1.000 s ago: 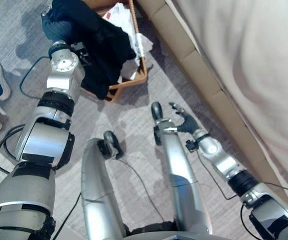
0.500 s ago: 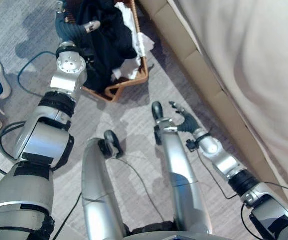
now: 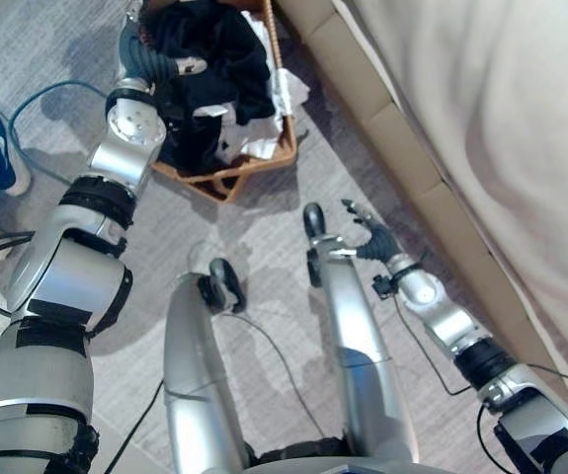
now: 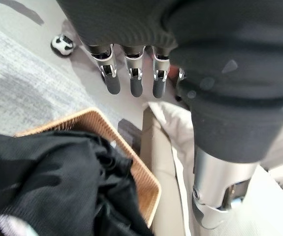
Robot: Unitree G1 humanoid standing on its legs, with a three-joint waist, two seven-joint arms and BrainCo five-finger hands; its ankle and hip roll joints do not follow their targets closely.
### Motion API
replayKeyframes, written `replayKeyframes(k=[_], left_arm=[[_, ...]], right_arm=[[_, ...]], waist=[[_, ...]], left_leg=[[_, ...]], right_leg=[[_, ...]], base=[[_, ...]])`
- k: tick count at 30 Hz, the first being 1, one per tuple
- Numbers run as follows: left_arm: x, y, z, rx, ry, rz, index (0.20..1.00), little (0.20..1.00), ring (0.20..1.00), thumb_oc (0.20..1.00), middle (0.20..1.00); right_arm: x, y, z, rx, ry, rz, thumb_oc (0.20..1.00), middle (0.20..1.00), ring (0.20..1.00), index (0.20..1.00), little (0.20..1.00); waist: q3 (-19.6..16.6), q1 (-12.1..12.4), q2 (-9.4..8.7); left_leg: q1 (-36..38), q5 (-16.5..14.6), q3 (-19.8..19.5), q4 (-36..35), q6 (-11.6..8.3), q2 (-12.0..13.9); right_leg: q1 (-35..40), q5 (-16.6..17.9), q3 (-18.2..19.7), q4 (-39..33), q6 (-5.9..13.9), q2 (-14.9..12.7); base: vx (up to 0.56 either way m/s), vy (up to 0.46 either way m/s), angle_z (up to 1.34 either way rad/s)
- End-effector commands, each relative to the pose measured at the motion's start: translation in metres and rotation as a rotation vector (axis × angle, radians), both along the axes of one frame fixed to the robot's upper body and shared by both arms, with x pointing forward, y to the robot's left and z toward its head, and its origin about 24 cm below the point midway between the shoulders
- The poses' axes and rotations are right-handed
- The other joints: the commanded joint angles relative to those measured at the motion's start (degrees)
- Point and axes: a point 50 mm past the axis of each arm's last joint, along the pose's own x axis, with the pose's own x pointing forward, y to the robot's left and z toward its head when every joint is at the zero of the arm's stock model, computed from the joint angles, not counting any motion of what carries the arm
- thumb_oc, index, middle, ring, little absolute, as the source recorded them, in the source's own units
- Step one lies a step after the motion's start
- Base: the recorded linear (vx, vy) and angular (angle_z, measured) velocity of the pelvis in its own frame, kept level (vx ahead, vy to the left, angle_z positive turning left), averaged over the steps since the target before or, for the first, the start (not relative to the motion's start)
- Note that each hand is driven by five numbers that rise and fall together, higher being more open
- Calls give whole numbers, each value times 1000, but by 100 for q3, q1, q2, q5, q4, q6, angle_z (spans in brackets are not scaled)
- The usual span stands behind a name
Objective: Pick up clothes into the bucket
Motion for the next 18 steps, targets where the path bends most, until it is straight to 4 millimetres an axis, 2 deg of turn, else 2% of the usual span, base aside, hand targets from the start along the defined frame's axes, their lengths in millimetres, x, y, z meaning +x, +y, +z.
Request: replayKeyframes(k=[1, 4, 7, 10, 14, 18], left_arm=[[-10, 11, 8, -74, -96, -25, 1000, 1000, 1000, 1000, 1000], [-15, 12, 9, -151, -153, -65, 1000, 1000, 1000, 1000, 1000], [-21, 17, 0, -301, -204, -108, 1000, 1000, 1000, 1000, 1000], [-23, 17, -3, -365, -228, -121, 1000, 1000, 1000, 1000, 1000], [-31, 5, -11, -497, -296, -209, 1000, 1000, 1000, 1000, 1000], [-37, -5, -17, -496, -301, -254, 1000, 1000, 1000, 1000, 1000]], right_arm=[[-13, 4, -2, 4, -28, 46, 1000, 1000, 1000, 1000, 1000], [-9, 5, 0, 3, -32, 38, 1000, 1000, 1000, 1000, 1000], [-8, 5, -1, 3, -28, 23, 1000, 1000, 1000, 1000, 1000], [-6, 5, -1, 2, -23, 18, 1000, 1000, 1000, 1000, 1000], [-4, 4, -1, 15, -12, 2, 1000, 1000, 1000, 1000, 1000], [-4, -3, -3, 41, 11, -29, 1000, 1000, 1000, 1000, 1000]], waist=[[-411, -99, 339], [-430, -45, 363], [-449, 15, 358], [-480, 49, 337], [-463, 147, 229], [-459, 221, 144]], left_leg=[[112, -338, -149, -198, 462, -278], [337, -269, -106, -422, 432, -314], [716, -165, -62, -766, 380, -375], [1001, -105, -39, -1003, 332, -404], [1921, 148, -79, -1718, 199, -543], [2840, 384, -136, -2499, 126, -631]], right_leg=[[426, -36, 29, -527, 334, -464], [639, -20, 31, -697, 355, -545], [982, 27, 10, -962, 382, -676], [1260, 81, -11, -1192, 409, -767], [2267, 305, -200, -1908, 520, -1026], [3225, 590, -445, -2669, 603, -1247]], base=[[-5, 39, 1], [-6, 35, 3], [-1, 32, 5], [3, 14, 8], [16, 2, 26], [35, 19, 23]])
